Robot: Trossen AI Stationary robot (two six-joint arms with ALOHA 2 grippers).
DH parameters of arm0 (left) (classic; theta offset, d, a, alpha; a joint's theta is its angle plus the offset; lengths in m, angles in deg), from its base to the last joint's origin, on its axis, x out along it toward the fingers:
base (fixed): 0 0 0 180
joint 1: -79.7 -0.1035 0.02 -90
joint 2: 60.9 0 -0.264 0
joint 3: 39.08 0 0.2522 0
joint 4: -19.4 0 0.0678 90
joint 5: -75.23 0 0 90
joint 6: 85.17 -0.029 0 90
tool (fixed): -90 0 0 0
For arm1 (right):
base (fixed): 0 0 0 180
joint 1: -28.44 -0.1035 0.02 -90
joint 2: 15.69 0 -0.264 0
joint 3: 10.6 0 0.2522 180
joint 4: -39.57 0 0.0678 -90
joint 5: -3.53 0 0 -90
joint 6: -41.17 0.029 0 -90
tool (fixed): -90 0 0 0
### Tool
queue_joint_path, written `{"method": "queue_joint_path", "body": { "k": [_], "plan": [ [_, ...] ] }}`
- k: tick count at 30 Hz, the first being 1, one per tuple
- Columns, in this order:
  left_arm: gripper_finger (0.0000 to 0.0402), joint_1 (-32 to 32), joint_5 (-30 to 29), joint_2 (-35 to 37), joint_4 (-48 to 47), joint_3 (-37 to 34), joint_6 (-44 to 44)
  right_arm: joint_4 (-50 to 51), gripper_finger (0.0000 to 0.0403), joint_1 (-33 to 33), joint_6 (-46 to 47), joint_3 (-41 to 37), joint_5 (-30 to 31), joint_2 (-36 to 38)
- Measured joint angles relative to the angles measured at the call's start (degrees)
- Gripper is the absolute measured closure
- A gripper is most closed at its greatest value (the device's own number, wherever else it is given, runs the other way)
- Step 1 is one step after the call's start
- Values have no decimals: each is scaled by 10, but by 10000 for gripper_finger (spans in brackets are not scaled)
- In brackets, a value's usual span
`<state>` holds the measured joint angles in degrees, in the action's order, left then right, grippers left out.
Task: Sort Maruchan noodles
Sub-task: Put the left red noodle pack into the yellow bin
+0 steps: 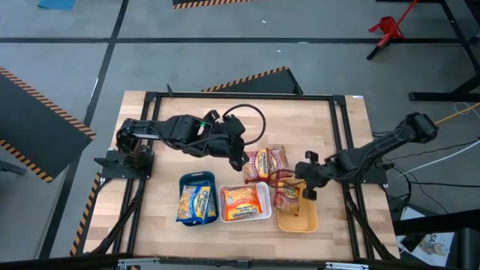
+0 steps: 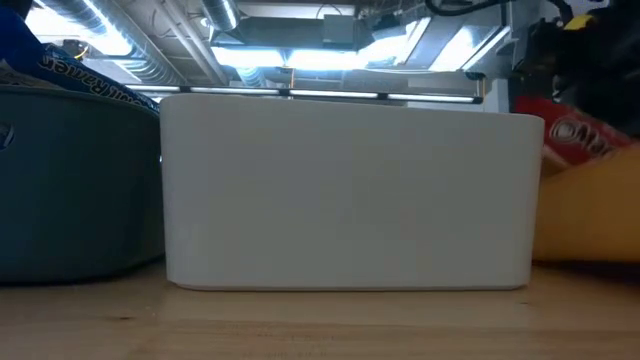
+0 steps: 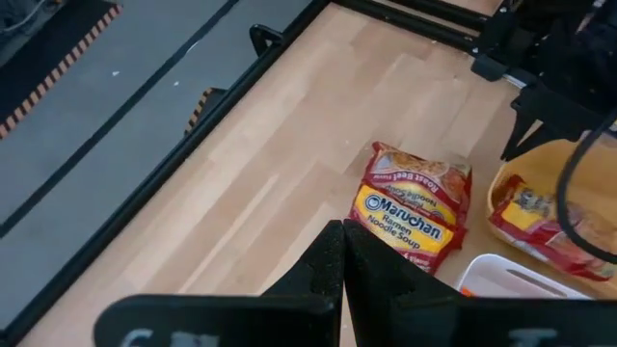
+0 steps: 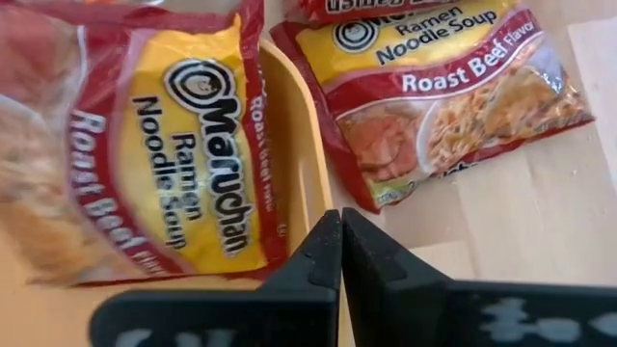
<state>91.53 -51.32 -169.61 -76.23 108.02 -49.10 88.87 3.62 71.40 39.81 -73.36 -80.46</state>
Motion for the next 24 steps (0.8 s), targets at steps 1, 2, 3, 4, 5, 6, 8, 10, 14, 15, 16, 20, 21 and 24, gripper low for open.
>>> {"method": "queue_joint_path", "body": {
  "k": [1,2,3,4,5,6,8,10,14,15,16,20,21,24],
  "plan": [
    [401,-1,0,0,0,0,-5,-1,402,-7,12,0,8,-4],
    [401,-1,0,0,0,0,-9,-3,402,-13,23,0,13,-7],
    [401,-1,0,0,0,0,-13,-3,402,-19,30,0,19,-9],
    [401,-1,0,0,0,0,-20,-3,402,-24,39,0,25,-9],
    [401,-2,0,0,0,0,-22,-3,402,-28,48,0,34,-9],
    [401,-3,0,0,0,0,-23,-2,402,-31,58,0,48,-9],
    [401,-5,-1,0,0,0,-23,4,402,-32,72,-1,79,-4],
    [401,-7,-2,0,0,0,-23,3,402,-28,73,0,95,1],
    [401,-7,-3,0,1,0,-36,5,402,-31,53,28,73,1],
    [401,-7,-3,0,1,0,-37,3,402,-35,38,40,48,2],
    [401,-7,-2,0,1,0,-37,5,402,-41,25,51,30,2],
    [401,-7,-1,0,1,0,-39,22,402,-66,19,73,18,-1],
    [401,-7,-1,0,1,0,-42,23,402,-69,24,69,18,-4],
    [401,-5,-1,0,1,0,-51,36,402,-71,44,53,13,-12]
  ]
}}
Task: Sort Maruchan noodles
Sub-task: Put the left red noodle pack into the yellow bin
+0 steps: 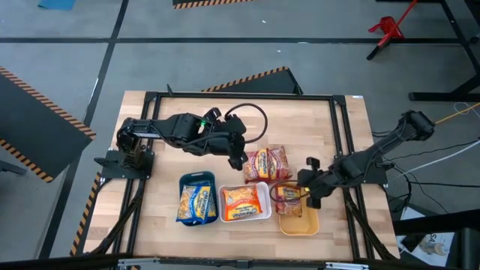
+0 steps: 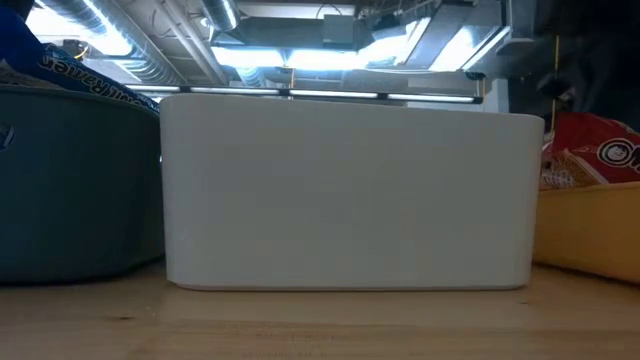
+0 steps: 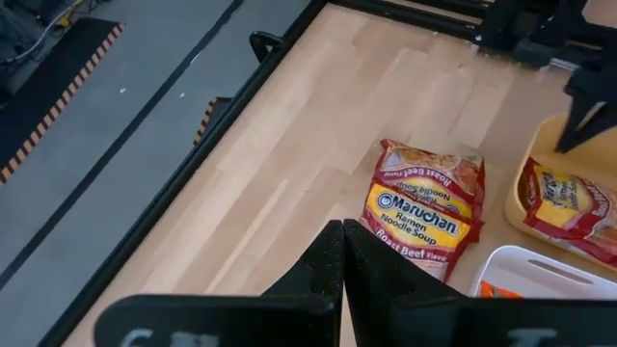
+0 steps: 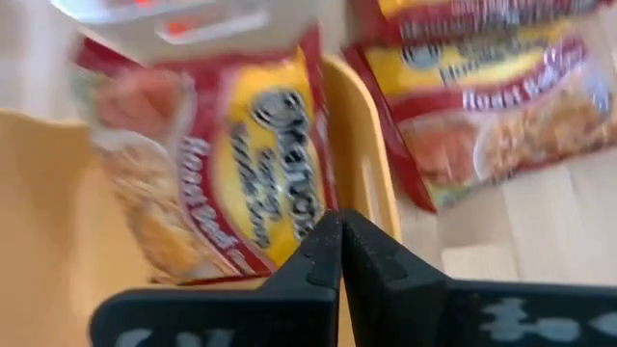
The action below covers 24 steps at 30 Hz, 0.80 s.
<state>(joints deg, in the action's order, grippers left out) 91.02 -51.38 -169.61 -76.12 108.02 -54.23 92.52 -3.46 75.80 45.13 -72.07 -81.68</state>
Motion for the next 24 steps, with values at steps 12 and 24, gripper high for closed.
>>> {"method": "queue_joint_path", "body": {
  "k": [12,24],
  "plan": [
    [401,1,1,0,1,0,-2,-30,402,0,41,-36,-8,-36],
    [401,1,1,0,4,0,-27,-75,402,0,22,-35,-132,-120]
  ]
}}
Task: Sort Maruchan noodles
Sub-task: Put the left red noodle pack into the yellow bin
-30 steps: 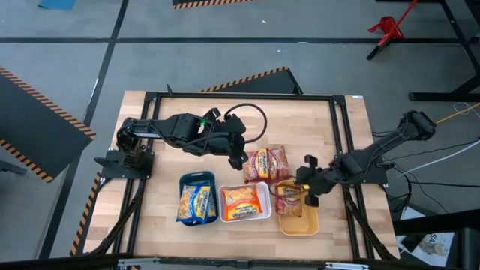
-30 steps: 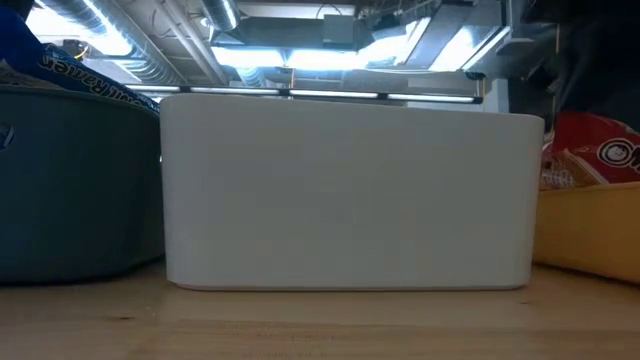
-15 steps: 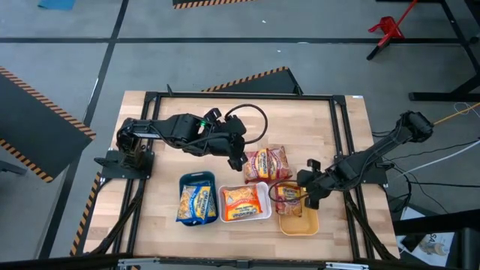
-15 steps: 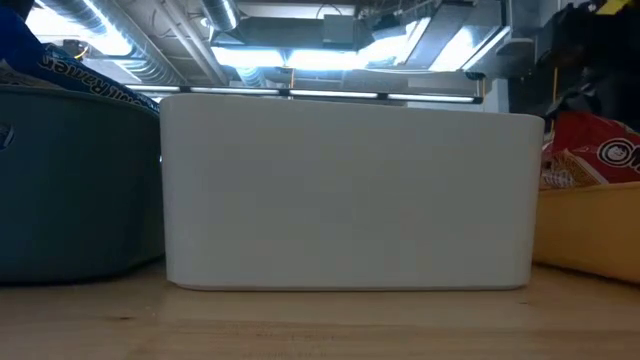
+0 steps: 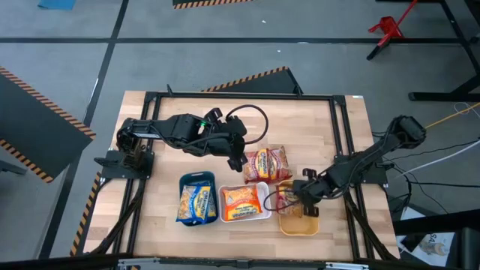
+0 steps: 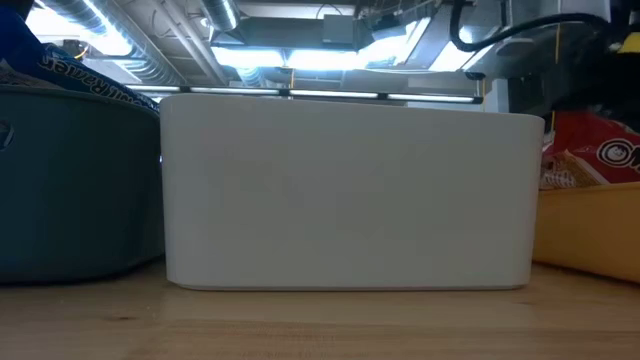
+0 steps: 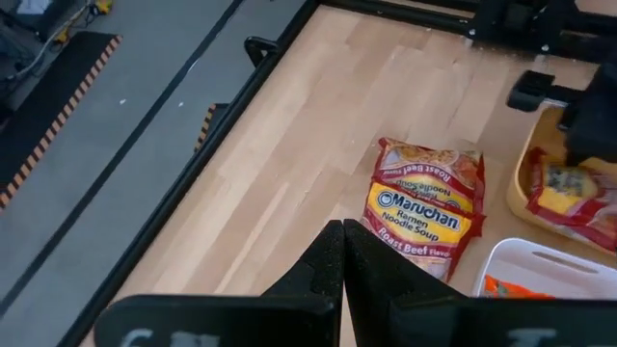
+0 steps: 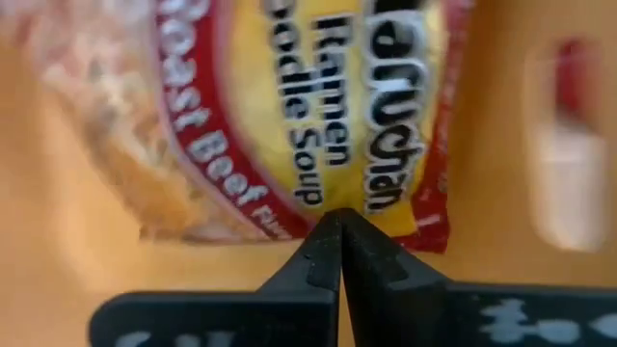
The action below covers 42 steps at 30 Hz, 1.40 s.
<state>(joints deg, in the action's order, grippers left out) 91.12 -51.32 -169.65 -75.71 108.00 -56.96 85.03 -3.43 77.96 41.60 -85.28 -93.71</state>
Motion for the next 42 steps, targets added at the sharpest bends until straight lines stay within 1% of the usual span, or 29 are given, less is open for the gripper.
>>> {"method": "queue_joint_path", "body": {
  "k": [2,5,8,9,10,11,13,15,16,18,23,31,35,38,42],
  "plan": [
    [401,0,-1,0,0,0,-9,-13,402,0,-16,1,-48,3],
    [401,0,-1,0,0,0,-18,-22,402,0,-63,14,-124,15],
    [401,-2,0,0,0,0,-19,-10,402,0,-104,39,-158,32],
    [401,-3,0,0,0,0,-21,-3,402,-1,-114,50,-157,39],
    [401,-3,0,0,0,0,-25,0,402,0,-121,62,-143,45],
    [401,-3,0,0,0,0,-30,6,402,0,-130,74,-115,50],
    [401,-3,0,0,0,0,-33,21,402,0,-149,92,-32,54],
    [401,-3,0,0,0,0,-34,26,402,1,-193,103,35,53],
    [401,-3,0,0,-1,0,-34,24,402,4,-222,107,57,51],
    [401,-4,0,0,-1,0,-35,14,402,19,-266,109,72,45],
    [401,-4,0,0,-2,0,-34,16,402,62,-299,107,36,25],
    [401,-1,0,0,-3,0,-34,20,402,80,-313,106,28,-17],
    [401,-1,0,0,-3,0,-34,61,402,80,-273,106,27,-34],
    [401,-1,0,0,-3,0,-34,90,402,79,-234,106,13,-38],
    [401,-1,0,0,-5,0,-34,111,402,79,-220,106,-48,-36]
  ]
}}
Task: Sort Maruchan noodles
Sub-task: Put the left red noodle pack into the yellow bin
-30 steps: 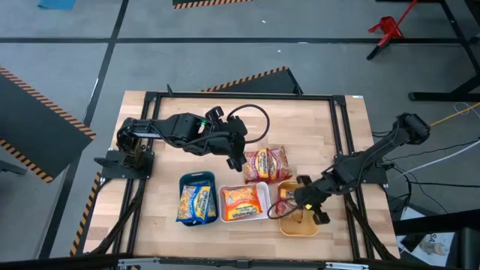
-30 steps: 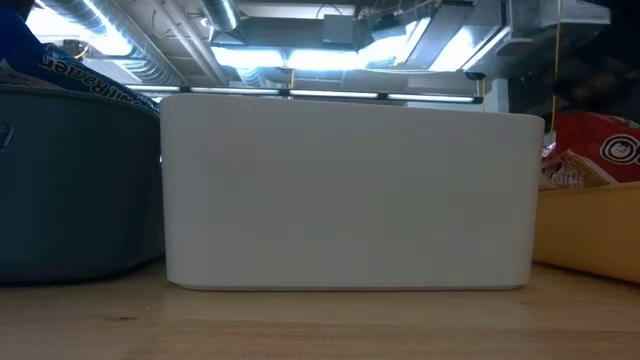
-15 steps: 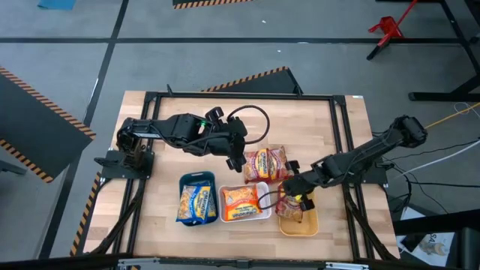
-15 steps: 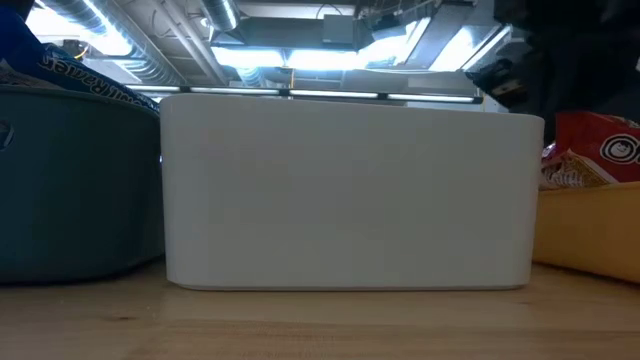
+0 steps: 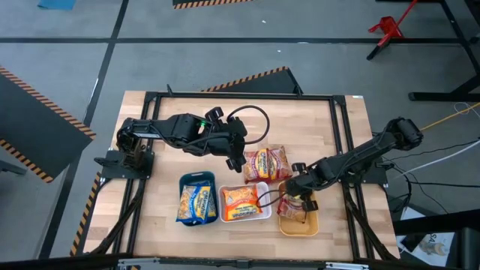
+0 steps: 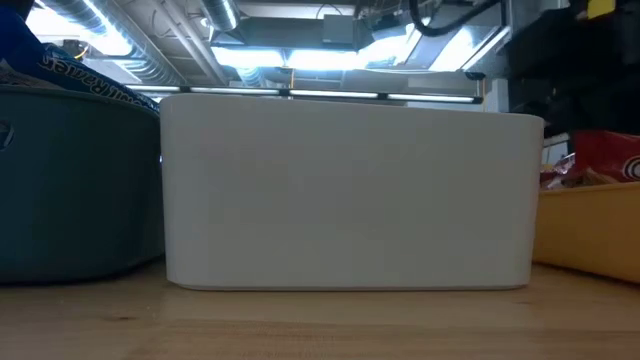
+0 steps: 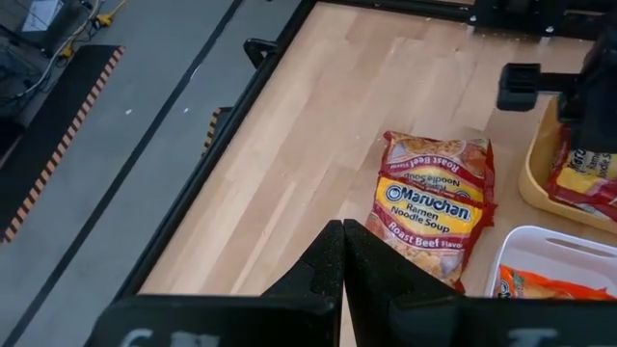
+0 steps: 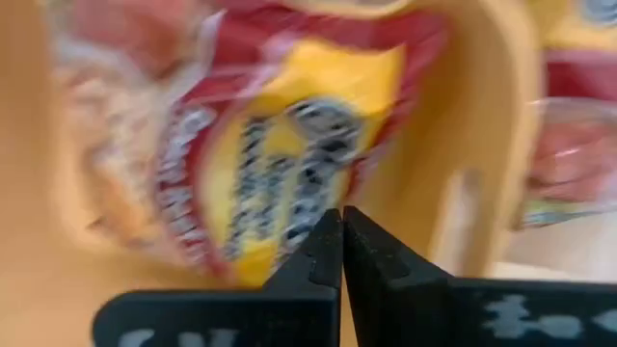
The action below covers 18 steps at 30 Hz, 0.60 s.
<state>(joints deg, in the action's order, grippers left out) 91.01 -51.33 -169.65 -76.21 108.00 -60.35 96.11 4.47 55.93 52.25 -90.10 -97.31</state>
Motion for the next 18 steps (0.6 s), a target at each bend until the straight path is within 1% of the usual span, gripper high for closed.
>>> {"method": "queue_joint_path", "body": {
  "k": [2,6,10,12,16,18],
  "plan": [
    [401,0,0,0,0,0,0,1,402,-1,1,0,-16,3],
    [401,0,-11,0,0,0,0,4,402,0,4,0,24,-1],
    [401,0,-15,0,0,0,0,2,402,0,2,0,25,-22],
    [401,0,-15,0,0,0,0,0,402,-1,1,0,-3,-40],
    [401,0,-15,0,0,0,0,-13,402,-1,-8,0,-101,-65],
    [401,0,-15,0,0,0,-3,-13,402,-1,-19,0,-137,-64]
  ]
}}
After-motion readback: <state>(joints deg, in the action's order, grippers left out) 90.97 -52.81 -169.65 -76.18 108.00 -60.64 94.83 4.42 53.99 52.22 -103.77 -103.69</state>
